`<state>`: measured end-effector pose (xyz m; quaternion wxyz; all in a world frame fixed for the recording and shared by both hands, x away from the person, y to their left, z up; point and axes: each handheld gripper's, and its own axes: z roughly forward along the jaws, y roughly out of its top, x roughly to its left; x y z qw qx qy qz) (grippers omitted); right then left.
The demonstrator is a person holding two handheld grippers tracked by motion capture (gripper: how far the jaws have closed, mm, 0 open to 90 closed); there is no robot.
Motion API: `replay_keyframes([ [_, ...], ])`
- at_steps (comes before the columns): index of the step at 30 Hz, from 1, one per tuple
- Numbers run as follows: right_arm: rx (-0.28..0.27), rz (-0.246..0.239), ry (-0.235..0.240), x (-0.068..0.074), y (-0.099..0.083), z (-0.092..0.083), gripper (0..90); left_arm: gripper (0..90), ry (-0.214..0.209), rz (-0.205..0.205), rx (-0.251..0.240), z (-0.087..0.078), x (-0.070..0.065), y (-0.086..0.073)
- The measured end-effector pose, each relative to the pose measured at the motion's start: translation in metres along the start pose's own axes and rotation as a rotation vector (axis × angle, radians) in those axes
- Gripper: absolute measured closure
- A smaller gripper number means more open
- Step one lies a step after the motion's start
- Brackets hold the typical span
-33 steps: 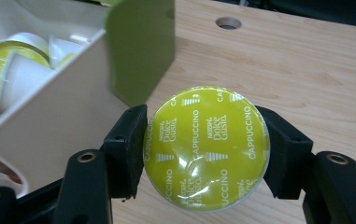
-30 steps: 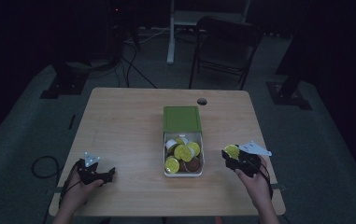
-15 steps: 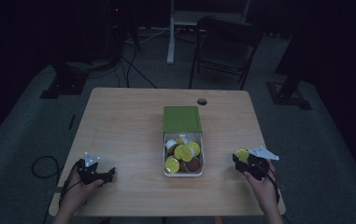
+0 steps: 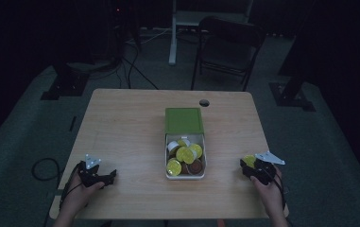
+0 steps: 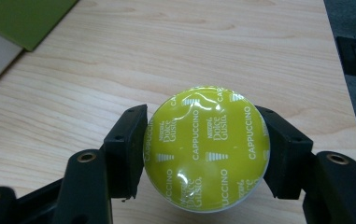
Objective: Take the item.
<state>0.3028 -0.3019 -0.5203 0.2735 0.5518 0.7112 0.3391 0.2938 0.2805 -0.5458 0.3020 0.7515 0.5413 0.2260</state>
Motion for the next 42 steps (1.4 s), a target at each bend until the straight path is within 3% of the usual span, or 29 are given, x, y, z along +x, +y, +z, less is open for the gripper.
replay_keyframes([
  [29, 0.051, -0.007, -0.009, -0.005, -0.012, 0.013, 39.4, 8.1, 0.0, 0.0, 0.0, 0.0, 0.0, 0.0],
  [37, 0.066, -0.006, 0.008, -0.005, -0.01, 0.014, 29.5, 8.1, 0.0, 0.0, 0.0, 0.0, 0.0, 0.0],
  [42, 0.043, -0.015, 0.009, -0.005, -0.003, 0.011, 25.2, 8.0, 0.0, 0.0, 0.0, 0.0, 0.0, 0.0],
])
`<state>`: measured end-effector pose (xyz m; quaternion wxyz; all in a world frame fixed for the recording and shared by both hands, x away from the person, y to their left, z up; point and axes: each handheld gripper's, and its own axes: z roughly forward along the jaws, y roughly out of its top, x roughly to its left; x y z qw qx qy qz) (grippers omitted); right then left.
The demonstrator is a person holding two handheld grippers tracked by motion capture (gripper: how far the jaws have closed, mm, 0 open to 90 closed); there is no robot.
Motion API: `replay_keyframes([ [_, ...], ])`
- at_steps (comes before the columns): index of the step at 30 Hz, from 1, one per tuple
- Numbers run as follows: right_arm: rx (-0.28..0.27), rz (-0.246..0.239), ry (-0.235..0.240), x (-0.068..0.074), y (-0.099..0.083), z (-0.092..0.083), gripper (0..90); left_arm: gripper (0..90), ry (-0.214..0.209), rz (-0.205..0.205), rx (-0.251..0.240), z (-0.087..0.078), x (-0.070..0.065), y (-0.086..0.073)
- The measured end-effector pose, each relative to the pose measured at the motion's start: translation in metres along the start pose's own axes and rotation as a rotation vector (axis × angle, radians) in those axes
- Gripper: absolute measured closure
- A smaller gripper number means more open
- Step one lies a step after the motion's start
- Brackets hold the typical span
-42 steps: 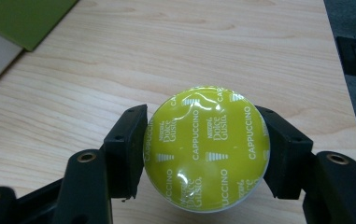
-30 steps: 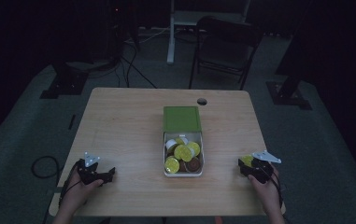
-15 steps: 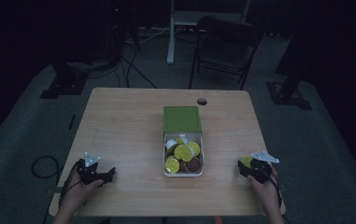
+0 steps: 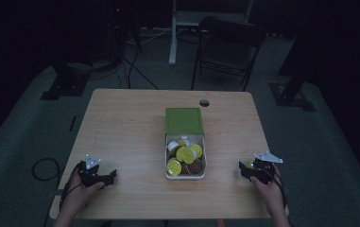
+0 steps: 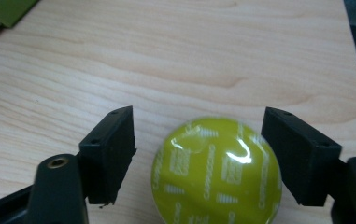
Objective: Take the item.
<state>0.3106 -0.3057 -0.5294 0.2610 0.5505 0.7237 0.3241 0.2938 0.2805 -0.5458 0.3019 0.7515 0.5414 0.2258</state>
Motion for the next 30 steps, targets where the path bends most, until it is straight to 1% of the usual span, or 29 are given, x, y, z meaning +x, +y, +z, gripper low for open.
replay_keyframes([
  [3, -0.013, 0.002, 0.01, 0.0, 0.003, -0.003, 23.7, 8.0, 0.0, 0.0, 0.0, 0.0, 0.0, 0.0],
  [8, -0.017, -0.007, 0.026, 0.002, 0.006, -0.005, 21.5, 8.0, 0.0, 0.0, 0.0, 0.0, 0.0, 0.0],
  [10, -0.03, -0.015, 0.042, 0.004, 0.009, -0.007, 19.1, 8.0, 0.0, 0.0, 0.0, 0.0, 0.0, 0.0],
  [12, -0.03, -0.015, 0.042, 0.004, 0.009, -0.007, 19.1, 8.0, 0.0, 0.0, 0.0, 0.0, 0.0, 0.0],
  [13, -0.047, -0.024, 0.065, 0.007, 0.013, -0.009, 17.0, 8.0, 0.0, 0.0, 0.0, 0.0, 0.0, 0.0],
  [14, -0.051, -0.028, 0.07, 0.008, 0.015, -0.01, 15.9, 8.1, 0.0, 0.0, 0.0, 0.0, 0.0, 0.0],
  [17, -0.068, -0.028, 0.108, 0.013, 0.019, -0.012, 13.3, 8.0, 0.0, 0.0, 0.0, 0.0, 0.0, 0.0],
  [19, -0.085, -0.039, 0.125, 0.016, 0.022, -0.013, 13.3, 8.1, 0.0, 0.0, 0.0, 0.0, 0.0, 0.0],
  [21, -0.089, -0.065, 0.143, 0.019, 0.024, -0.013, 12.7, 8.1, 0.0, 0.0, 0.0, 0.0, 0.0, 0.0],
  [22, -0.095, -0.068, 0.152, 0.021, 0.025, -0.014, 12.8, 8.1, 0.0, 0.0, 0.0, 0.0, 0.0, 0.0],
  [24, -0.096, -0.067, 0.16, 0.022, 0.025, -0.014, 12.9, 8.1, 0.0, 0.0, 0.0, 0.0, 0.0, 0.0],
  [25, -0.096, -0.079, 0.182, 0.026, 0.027, -0.013, 13.0, 8.0, 0.0, 0.0, 0.0, 0.0, 0.0, 0.0],
  [26, -0.096, -0.09, 0.19, 0.028, 0.027, -0.013, 13.0, 8.0, 0.0, 0.0, 0.0, 0.0, 0.0, 0.0],
  [27, -0.095, -0.103, 0.198, 0.029, 0.027, -0.013, 13.0, 8.1, 0.0, 0.0, 0.0, 0.0, 0.0, 0.0],
  [28, -0.095, -0.103, 0.198, 0.029, 0.027, -0.013, 13.0, 8.1, 0.0, 0.0, 0.0, 0.0, 0.0, 0.0],
  [29, -0.088, -0.128, 0.208, 0.032, 0.028, -0.013, 13.0, 8.1, 0.0, 0.0, 0.0, 0.0, 0.0, 0.0],
  [30, -0.088, -0.128, 0.208, 0.032, 0.028, -0.013, 13.0, 8.0, 0.0, 0.0, 0.0, 0.0, 0.0, 0.0],
])
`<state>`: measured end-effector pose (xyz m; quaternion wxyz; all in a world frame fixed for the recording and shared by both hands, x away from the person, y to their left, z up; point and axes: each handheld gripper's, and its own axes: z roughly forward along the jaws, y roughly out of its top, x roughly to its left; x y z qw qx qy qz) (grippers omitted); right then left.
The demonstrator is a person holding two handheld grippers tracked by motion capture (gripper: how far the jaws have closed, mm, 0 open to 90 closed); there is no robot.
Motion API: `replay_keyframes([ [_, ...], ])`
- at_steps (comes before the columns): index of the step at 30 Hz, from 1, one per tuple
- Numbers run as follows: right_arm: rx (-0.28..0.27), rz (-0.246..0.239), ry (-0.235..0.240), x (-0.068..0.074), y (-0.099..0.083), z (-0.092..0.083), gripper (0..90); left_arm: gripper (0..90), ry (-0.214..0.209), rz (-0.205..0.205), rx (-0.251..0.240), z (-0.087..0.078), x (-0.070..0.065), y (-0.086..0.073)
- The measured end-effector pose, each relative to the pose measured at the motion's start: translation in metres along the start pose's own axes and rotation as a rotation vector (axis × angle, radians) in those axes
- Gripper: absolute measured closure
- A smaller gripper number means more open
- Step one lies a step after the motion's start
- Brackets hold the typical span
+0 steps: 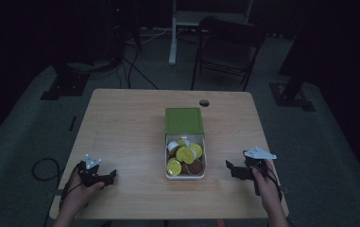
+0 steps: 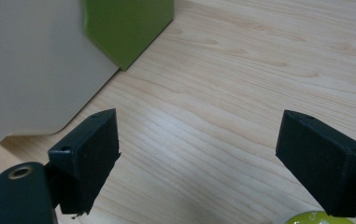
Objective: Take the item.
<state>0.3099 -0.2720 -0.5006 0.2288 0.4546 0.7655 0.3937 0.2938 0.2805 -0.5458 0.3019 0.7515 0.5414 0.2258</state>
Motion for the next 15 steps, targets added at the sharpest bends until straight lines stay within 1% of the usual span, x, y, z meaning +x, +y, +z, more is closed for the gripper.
replay_keyframes([
  [3, -0.003, -0.01, 0.024, 0.003, 0.0, 0.002, 13.0, 8.0, 0.0, 0.0, 0.0, 0.0, 0.0, 0.0],
  [5, -0.004, -0.016, 0.028, 0.004, -0.001, 0.002, 13.0, 8.0, 0.0, 0.0, 0.0, 0.0, 0.0, 0.0],
  [6, -0.001, -0.019, 0.045, 0.006, -0.002, 0.003, 13.0, 8.1, 0.0, 0.0, 0.0, 0.0, 0.0, 0.0],
  [11, 0.002, -0.048, 0.075, 0.011, -0.004, 0.007, 13.0, 8.1, 0.0, 0.0, 0.0, 0.0, 0.0, 0.0],
  [12, 0.001, -0.053, 0.092, 0.012, -0.005, 0.007, 13.0, 8.1, 0.0, 0.0, 0.0, 0.0, 0.0, 0.0],
  [14, -0.005, -0.049, 0.109, 0.013, -0.006, 0.009, 13.1, 8.1, 0.0, 0.0, 0.0, 0.0, 0.0, 0.0],
  [15, -0.005, -0.049, 0.109, 0.013, -0.006, 0.009, 13.1, 8.1, 0.0, 0.0, 0.0, 0.0, 0.0, 0.0],
])
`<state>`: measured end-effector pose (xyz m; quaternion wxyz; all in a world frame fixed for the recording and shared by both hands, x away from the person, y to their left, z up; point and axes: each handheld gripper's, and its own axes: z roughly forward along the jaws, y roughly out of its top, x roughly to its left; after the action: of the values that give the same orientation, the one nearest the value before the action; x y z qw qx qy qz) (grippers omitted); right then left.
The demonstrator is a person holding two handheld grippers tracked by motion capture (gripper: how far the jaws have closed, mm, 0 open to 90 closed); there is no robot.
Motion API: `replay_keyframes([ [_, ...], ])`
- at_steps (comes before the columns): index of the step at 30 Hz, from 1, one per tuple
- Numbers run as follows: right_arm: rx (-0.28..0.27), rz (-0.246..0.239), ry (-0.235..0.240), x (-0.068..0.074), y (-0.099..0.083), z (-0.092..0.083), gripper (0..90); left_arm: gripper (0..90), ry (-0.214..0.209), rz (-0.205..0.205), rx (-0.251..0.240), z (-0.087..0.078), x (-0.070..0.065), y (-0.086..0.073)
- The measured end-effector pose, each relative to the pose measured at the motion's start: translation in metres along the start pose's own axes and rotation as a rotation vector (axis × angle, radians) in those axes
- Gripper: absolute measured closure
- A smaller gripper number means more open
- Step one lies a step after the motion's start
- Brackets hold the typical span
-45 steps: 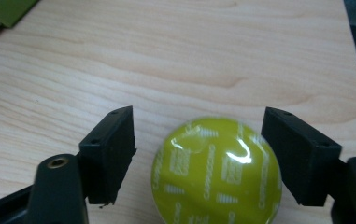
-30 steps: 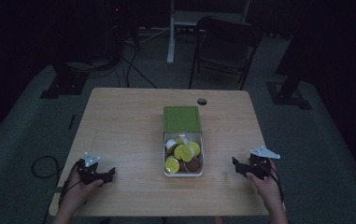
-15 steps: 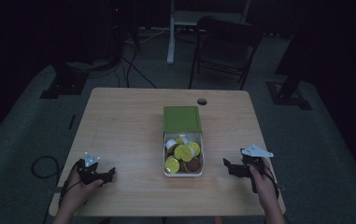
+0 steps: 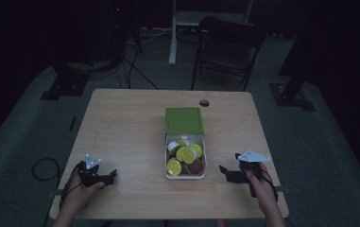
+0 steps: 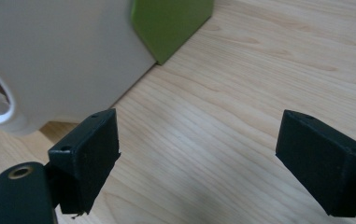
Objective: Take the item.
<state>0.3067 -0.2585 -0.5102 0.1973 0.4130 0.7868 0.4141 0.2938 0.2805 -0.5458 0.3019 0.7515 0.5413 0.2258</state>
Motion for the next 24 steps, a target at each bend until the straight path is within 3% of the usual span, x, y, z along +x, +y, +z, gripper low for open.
replay_keyframes([
  [5, 0.012, -0.031, 0.061, 0.006, -0.004, 0.006, 13.3, 8.0, 0.0, 0.0, 0.0, 0.0, 0.0, 0.0],
  [16, 0.049, -0.12, 0.134, 0.013, -0.013, 0.016, 14.2, 8.0, 0.0, 0.0, 0.0, 0.0, 0.0, 0.0],
  [24, 0.09, -0.158, 0.194, 0.02, -0.02, 0.025, 14.8, 8.1, 0.0, 0.0, 0.0, 0.0, 0.0, 0.0],
])
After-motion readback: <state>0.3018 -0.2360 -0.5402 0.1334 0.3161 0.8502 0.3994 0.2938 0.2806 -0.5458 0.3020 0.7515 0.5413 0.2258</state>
